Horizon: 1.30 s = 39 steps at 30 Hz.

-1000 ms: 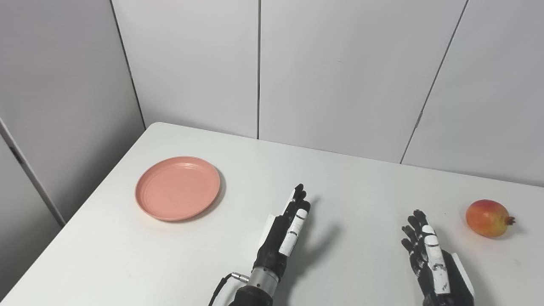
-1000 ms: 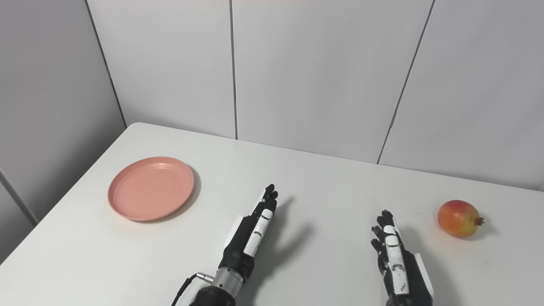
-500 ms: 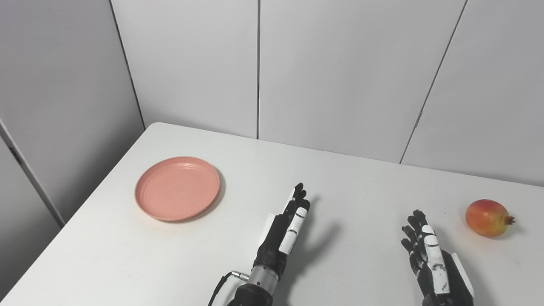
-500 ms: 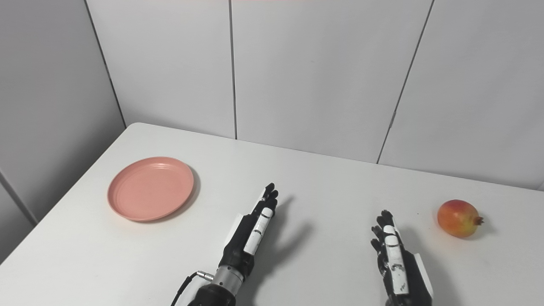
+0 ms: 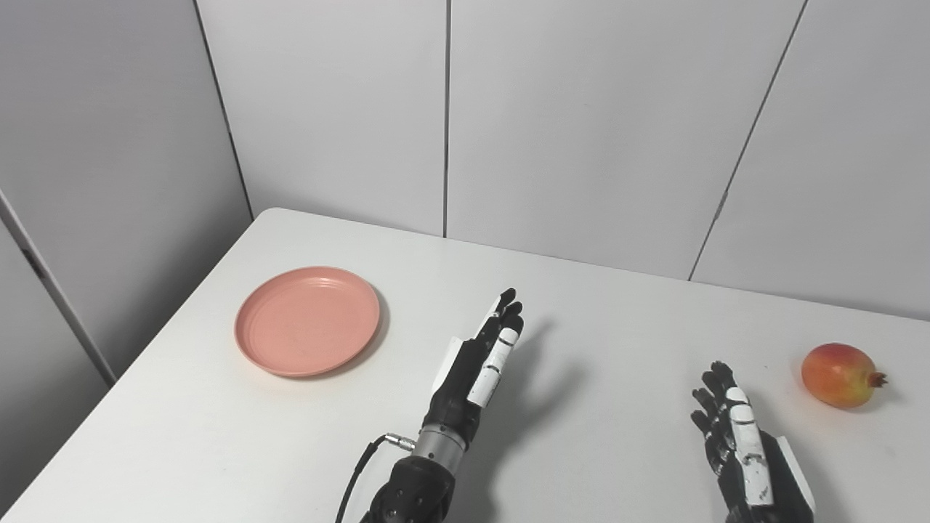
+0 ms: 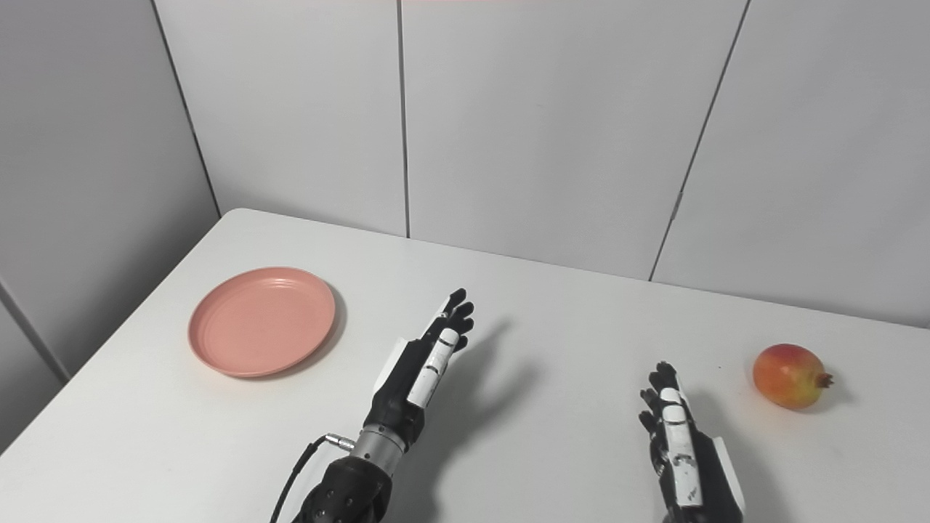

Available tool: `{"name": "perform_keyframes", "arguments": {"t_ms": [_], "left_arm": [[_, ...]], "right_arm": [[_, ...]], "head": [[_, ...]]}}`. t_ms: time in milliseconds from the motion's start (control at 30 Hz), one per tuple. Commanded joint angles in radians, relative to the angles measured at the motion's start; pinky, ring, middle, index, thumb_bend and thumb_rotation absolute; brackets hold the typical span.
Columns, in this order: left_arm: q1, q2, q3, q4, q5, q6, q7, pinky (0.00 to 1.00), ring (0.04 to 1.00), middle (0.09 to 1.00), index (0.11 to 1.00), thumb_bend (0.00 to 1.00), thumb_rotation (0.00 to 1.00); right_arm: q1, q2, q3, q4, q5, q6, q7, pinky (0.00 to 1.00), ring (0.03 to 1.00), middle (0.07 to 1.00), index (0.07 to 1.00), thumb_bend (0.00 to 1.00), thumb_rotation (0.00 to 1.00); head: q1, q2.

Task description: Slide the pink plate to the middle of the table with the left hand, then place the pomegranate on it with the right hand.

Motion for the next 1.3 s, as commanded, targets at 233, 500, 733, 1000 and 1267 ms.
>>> {"name": "perform_keyframes", "arguments": {"t_ms": [233,500,733,1000,1267], "left_arm": [[-0.104,0.032,0.049,-0.059,-0.021,-0.023,0.001,0.96,0.948,0.955,0.939,0.46,1.0],[-0.169,0.08,0.112,-0.066,-0.053,-0.047,0.007,0.96,0.946,0.957,0.945,0.47,1.0],[-0.207,0.109,0.191,-0.049,-0.078,-0.049,0.03,0.97,0.944,0.96,0.949,0.5,1.0],[-0.224,0.128,0.265,-0.067,-0.12,-0.051,0.058,0.96,0.936,0.957,0.939,0.45,1.0],[-0.228,0.151,0.336,-0.088,-0.138,-0.047,0.101,0.92,0.906,0.926,0.915,0.45,1.0]], "right_arm": [[-0.022,-0.002,0.0,-0.009,0.002,-0.013,-0.001,1.0,1.0,0.997,0.991,0.2,1.0],[-0.021,0.0,0.001,-0.011,0.008,-0.007,-0.002,1.0,1.0,0.998,0.993,0.2,1.0],[-0.019,0.0,-0.002,-0.012,0.012,-0.002,-0.003,1.0,1.0,0.997,0.997,0.2,1.0],[-0.018,-0.006,-0.001,-0.018,0.014,0.001,0.002,1.0,1.0,0.997,0.997,0.2,1.0],[-0.017,-0.007,-0.003,-0.021,0.019,0.008,0.0,1.0,1.0,0.994,0.994,0.2,1.0]], "head": [[0.013,-0.01],[0.016,-0.014],[0.023,-0.016],[0.029,-0.016],[0.037,-0.014]]}}
